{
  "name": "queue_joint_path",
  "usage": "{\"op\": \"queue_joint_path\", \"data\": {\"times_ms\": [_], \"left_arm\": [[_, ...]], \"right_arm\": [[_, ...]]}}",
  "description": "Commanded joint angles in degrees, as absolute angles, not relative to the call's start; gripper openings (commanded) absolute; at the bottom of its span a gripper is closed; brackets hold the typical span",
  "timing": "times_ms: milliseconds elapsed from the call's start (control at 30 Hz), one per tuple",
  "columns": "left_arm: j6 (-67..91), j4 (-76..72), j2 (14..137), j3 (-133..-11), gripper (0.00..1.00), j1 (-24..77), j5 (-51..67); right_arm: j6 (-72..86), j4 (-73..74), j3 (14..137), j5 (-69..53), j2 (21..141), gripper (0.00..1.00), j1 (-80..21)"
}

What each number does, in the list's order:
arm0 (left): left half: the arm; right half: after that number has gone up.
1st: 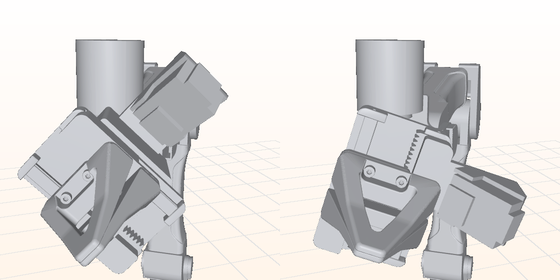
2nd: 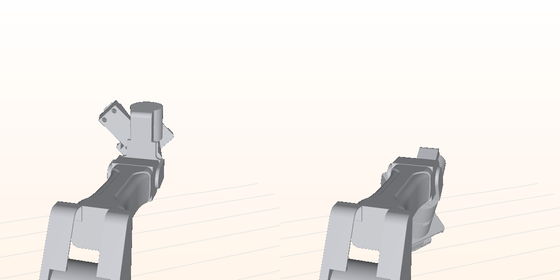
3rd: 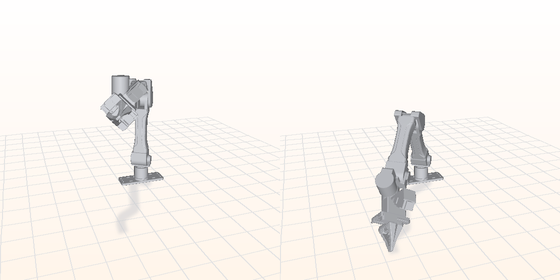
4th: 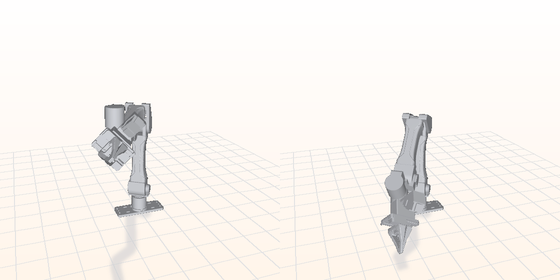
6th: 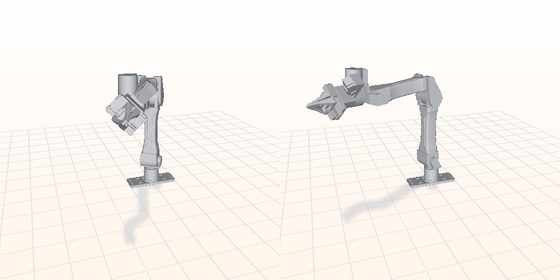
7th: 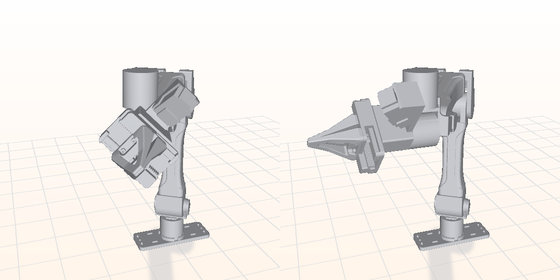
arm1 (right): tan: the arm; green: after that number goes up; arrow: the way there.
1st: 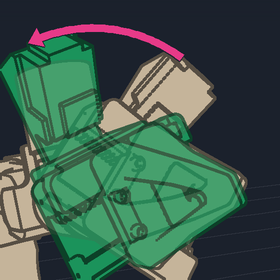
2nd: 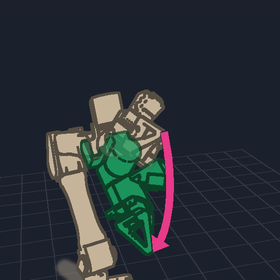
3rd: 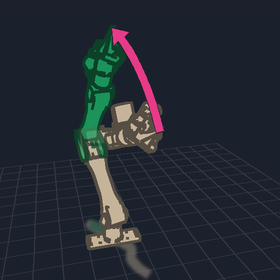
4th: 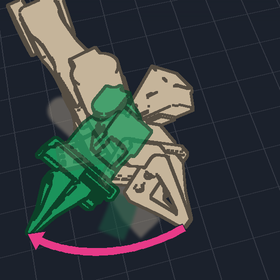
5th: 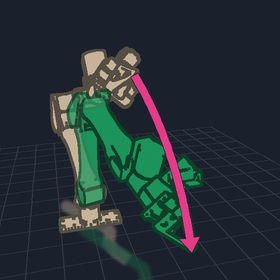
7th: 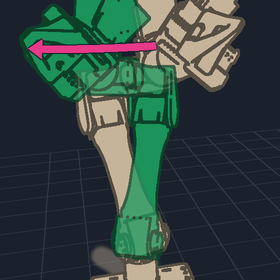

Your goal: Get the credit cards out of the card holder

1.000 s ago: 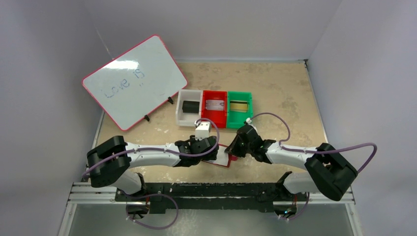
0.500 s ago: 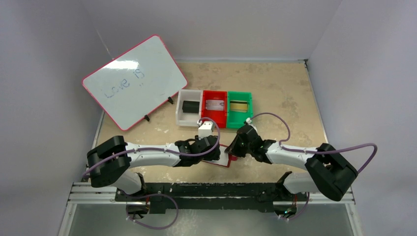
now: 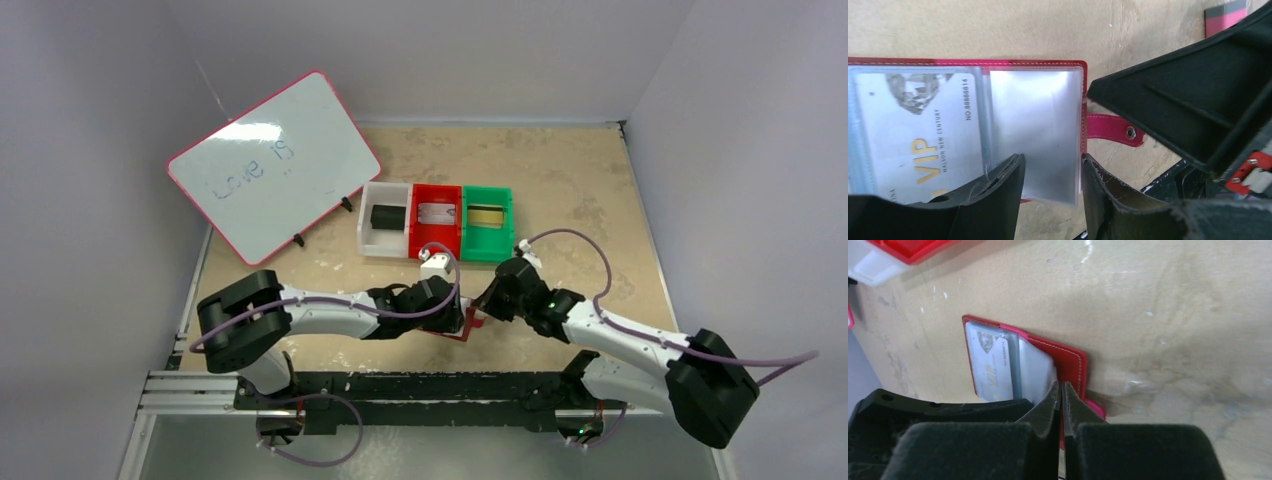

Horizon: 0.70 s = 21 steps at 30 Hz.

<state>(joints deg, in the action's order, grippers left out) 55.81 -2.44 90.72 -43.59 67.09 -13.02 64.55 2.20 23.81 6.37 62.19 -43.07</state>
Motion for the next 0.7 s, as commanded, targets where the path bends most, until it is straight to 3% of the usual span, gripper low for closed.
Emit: {"op": "queue_joint_path", "data": {"times_ms": [0,133,300,667], "left_arm": [[54.14,-7.42,92.80,-45.81,0.44,67.14,-8.25],[53.88,-5.60,96.03,-47.81,0.42,67.23,-8.23],[53.79,-3.26,97.68,-49.11,0.38,67.66,-9.57],[52.36,2.04,94.53,-48.62,0.33,67.76,-13.64]], "right_arm": [[67.99,13.05,27.31,14.44,57.02,0.00,-43.12],[67.65,15.09,27.87,16.85,51.05,0.00,-43.07],[62.96,6.23,25.82,10.94,48.33,0.00,-43.08],[60.00,-4.42,28.28,0.55,67.17,0.00,-43.13]]}}
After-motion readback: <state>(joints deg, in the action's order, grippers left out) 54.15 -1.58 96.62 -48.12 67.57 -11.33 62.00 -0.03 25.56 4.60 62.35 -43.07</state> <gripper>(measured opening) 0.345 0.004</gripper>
